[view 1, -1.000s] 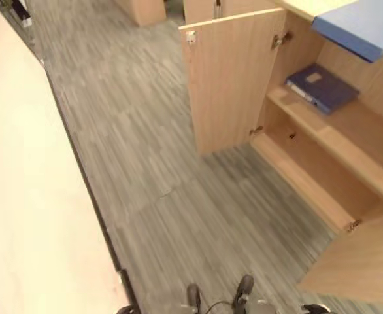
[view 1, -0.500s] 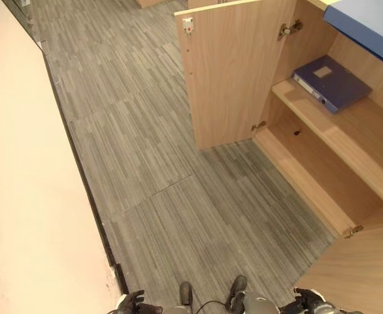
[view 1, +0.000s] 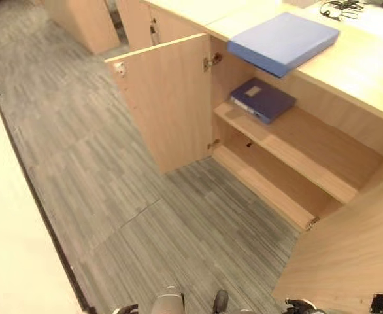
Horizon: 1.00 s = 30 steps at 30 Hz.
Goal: Put the empty folder in the office cabinet
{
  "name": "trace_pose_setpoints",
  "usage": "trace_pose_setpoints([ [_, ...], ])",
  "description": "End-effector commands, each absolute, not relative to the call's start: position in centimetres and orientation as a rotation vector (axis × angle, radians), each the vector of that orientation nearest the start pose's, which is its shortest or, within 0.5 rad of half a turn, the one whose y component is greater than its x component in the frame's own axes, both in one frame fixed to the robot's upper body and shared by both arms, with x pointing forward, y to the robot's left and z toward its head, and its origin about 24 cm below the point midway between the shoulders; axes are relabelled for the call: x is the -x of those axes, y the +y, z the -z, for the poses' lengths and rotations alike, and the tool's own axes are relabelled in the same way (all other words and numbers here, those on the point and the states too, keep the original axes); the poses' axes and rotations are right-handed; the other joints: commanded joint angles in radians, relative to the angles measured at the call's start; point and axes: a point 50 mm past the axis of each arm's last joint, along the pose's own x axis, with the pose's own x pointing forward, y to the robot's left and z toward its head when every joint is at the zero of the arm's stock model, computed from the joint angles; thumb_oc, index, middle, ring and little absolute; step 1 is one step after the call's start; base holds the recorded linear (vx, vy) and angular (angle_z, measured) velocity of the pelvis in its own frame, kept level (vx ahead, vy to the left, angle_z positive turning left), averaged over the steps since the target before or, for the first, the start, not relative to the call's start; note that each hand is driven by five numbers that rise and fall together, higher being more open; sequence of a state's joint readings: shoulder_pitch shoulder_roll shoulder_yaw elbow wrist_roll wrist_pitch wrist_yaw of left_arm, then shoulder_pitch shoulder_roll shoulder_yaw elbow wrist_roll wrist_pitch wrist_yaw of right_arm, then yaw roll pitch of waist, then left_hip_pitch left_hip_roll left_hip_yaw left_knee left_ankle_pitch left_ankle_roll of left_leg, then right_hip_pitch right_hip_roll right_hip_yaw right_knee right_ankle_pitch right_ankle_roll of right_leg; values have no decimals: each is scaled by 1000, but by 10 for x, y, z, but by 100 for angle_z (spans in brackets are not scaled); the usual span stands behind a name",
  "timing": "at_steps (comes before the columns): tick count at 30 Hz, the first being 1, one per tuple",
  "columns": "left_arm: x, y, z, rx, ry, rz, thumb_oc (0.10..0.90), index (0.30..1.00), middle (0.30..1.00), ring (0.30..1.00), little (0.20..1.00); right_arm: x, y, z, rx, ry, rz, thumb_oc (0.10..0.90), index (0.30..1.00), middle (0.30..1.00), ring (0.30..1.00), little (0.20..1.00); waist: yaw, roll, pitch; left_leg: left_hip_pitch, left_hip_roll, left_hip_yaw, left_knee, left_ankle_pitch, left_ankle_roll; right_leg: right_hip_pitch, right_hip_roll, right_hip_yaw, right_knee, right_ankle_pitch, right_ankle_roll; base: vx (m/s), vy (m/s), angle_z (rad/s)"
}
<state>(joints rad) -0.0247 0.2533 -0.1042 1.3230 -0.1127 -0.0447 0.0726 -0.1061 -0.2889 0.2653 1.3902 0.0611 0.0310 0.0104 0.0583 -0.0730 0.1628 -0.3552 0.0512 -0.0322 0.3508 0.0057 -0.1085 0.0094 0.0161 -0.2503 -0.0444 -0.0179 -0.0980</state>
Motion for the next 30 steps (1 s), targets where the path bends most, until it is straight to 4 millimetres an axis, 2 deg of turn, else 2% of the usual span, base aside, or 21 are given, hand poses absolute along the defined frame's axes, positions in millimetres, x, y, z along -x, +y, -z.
trace_pose_setpoints([
  [1, -72, 251, 162, -241, 1277, -207, 800, 900, 900, 900, 900, -75, -279, 154, 439, 1388, 78, 800, 900, 900, 900, 900, 39, 26, 23, 54, -22, -35, -173, 58, 60, 45, -30, 4, 79, -102, 117, 332, 132, -62],
  [2, -69, 250, 163, -228, 1286, -207, 800, 900, 900, 900, 900, -71, -278, 155, 457, 1398, 55, 800, 900, 900, 900, 900, 59, 41, 25, 30, -23, -130, -295, 118, 50, 74, -15, 54, 96, -125, 123, 250, 93, -77],
  [3, -68, 250, 163, -221, 1288, -212, 800, 900, 900, 900, 900, -69, -279, 155, 464, 1404, 47, 800, 900, 900, 900, 900, 64, 50, 23, 13, -18, -171, -338, 132, 47, 82, -7, 82, 106, -135, 123, 254, 92, -100],
  [4, -68, 250, 163, -221, 1289, -212, 800, 900, 900, 900, 900, -69, -279, 155, 464, 1405, 47, 800, 900, 900, 900, 900, 66, 48, 26, 19, -18, -168, -344, 134, 47, 84, -8, 84, 109, -137, 123, 148, 51, -99],
  [6, -63, 250, 164, -198, 1302, -230, 800, 900, 900, 900, 900, -61, -280, 156, 481, 1436, 29, 800, 900, 900, 900, 900, 80, 64, 31, 4, -10, -235, -416, 166, 32, 100, 13, 164, 127, -155, 120, 215, 87, -115],
  [8, -58, 251, 165, -193, 1319, -236, 800, 900, 900, 900, 900, -57, -279, 156, 479, 1450, 23, 800, 900, 900, 900, 900, 85, 71, 21, 26, -6, -254, -434, 157, 33, 104, 22, 184, 125, -164, 120, 163, 107, -62],
  [9, -54, 250, 165, -192, 1333, -236, 800, 900, 900, 900, 900, -55, -281, 156, 480, 1459, 29, 800, 900, 900, 900, 900, 83, 80, 13, 41, -1, -259, -424, 177, 28, 115, 23, 191, 120, -167, 124, 136, 110, -76],
  [10, -54, 250, 166, -192, 1333, -236, 800, 900, 900, 900, 900, -55, -281, 156, 480, 1459, 29, 800, 900, 900, 900, 900, 84, 80, 14, 43, -1, -258, -424, 176, 28, 117, 23, 192, 119, -167, 124, 215, 214, -104],
  [13, -44, 249, 167, -213, 1372, -220, 800, 900, 900, 900, 900, -41, -278, 159, 441, 1502, 42, 800, 900, 900, 900, 900, 73, 80, -22, 88, -6, -235, -422, 202, 27, 146, -18, 194, 83, -167, 151, 249, 278, -52],
  [16, -46, 252, 166, -237, 1366, -210, 800, 900, 900, 900, 900, -35, -273, 161, 408, 1524, 38, 800, 900, 900, 900, 900, 62, 63, -51, 104, -44, -199, -410, 170, 55, 141, -66, 205, 79, -153, 188, 191, 255, -23],
  [22, -51, 260, 163, -281, 1348, -214, 800, 900, 900, 900, 900, -48, -261, 164, 384, 1488, 2, 800, 900, 900, 900, 900, 61, 35, -88, 125, -103, -157, -421, 114, 106, 85, -128, 218, 124, -110, 246, 135, 221, -29],
  [23, -51, 260, 163, -281, 1348, -214, 800, 900, 900, 900, 900, -48, -261, 164, 384, 1488, 2, 800, 900, 900, 900, 900, 62, 35, -89, 125, -103, -157, -421, 114, 106, 84, -129, 218, 125, -110, 246, 122, 232, -27],
  [24, -51, 262, 162, -288, 1351, -217, 800, 900, 900, 900, 900, -55, -258, 164, 384, 1464, -16, 800, 900, 900, 900, 900, 60, 29, -99, 142, -122, -150, -430, 100, 122, 64, -155, 213, 157, -79, 266, 72, 150, -12],
  [25, -51, 262, 162, -288, 1351, -217, 800, 900, 900, 900, 900, -55, -258, 164, 384, 1464, -16, 800, 900, 900, 900, 900, 60, 29, -100, 142, -122, -150, -429, 100, 122, 63, -156, 213, 157, -79, 266, 151, 314, -13],
  [26, -49, 263, 162, -292, 1358, -216, 800, 900, 900, 900, 900, -60, -256, 163, 388, 1446, -31, 800, 900, 900, 900, 900, 60, 28, -108, 164, -145, -144, -438, 85, 138, 34, -196, 194, 228, -27, 287, 108, 237, -17],
  [29, -48, 265, 162, -293, 1365, -221, 800, 900, 900, 900, 900, -65, -255, 163, 405, 1433, -48, 800, 900, 900, 900, 900, 57, 36, -93, 207, -169, -141, -438, 65, 159, -19, -256, 150, 389, 97, 278, 85, 219, -19],
  [30, -48, 265, 162, -293, 1365, -221, 800, 900, 900, 900, 900, -65, -255, 163, 405, 1433, -48, 800, 900, 900, 900, 900, 57, 36, -92, 208, -170, -141, -438, 65, 159, -19, -257, 150, 390, 96, 278, 148, 266, 3],
])
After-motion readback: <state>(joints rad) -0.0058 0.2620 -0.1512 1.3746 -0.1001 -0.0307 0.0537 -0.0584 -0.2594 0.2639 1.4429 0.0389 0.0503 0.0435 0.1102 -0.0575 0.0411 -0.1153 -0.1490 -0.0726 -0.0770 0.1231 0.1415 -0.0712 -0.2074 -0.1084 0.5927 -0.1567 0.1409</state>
